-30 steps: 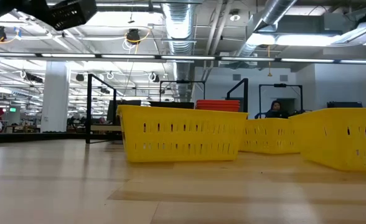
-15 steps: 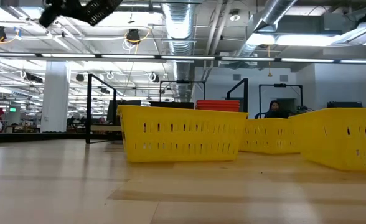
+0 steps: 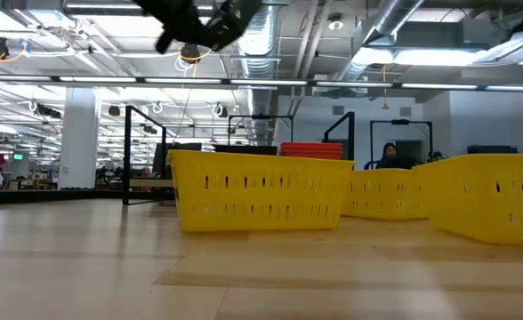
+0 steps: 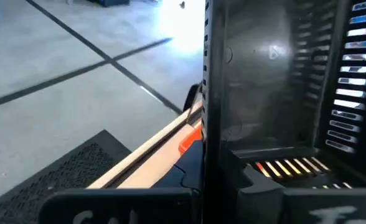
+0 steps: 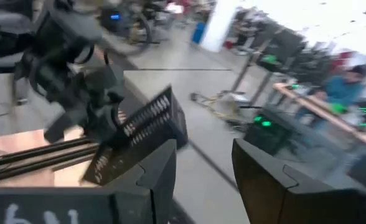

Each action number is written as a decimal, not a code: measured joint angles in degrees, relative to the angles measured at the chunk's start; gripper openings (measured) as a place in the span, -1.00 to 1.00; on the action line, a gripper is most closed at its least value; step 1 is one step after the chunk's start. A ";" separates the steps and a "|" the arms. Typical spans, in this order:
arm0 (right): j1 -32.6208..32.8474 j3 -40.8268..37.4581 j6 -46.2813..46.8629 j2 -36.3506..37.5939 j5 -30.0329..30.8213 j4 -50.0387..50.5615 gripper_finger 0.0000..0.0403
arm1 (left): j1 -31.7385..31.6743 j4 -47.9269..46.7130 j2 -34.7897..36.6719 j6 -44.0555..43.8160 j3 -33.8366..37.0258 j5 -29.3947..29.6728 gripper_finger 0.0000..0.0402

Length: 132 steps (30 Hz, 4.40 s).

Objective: Stack baskets on shelf by color
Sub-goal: Stack the black bin on top of the black bins on the shelf

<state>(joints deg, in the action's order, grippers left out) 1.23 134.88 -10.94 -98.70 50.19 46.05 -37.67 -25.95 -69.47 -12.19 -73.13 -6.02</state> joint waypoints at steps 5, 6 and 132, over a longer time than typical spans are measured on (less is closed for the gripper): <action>2.30 0.21 -3.97 -1.57 7.99 -2.61 -0.12 | 1.76 -0.44 -10.17 4.32 -7.55 0.65 -1.00; 2.44 -0.02 -3.95 -1.84 8.49 -1.87 -0.11 | 1.81 -0.48 -11.68 5.09 -9.11 1.03 -1.00; -18.11 -1.21 14.95 -12.92 -8.23 -4.50 -0.98 | 1.81 -6.35 -11.01 21.24 -24.95 12.46 -0.65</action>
<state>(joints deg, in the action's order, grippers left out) -16.88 133.67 4.01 -111.61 41.96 41.55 -35.86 -32.30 -80.49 9.05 -98.08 6.45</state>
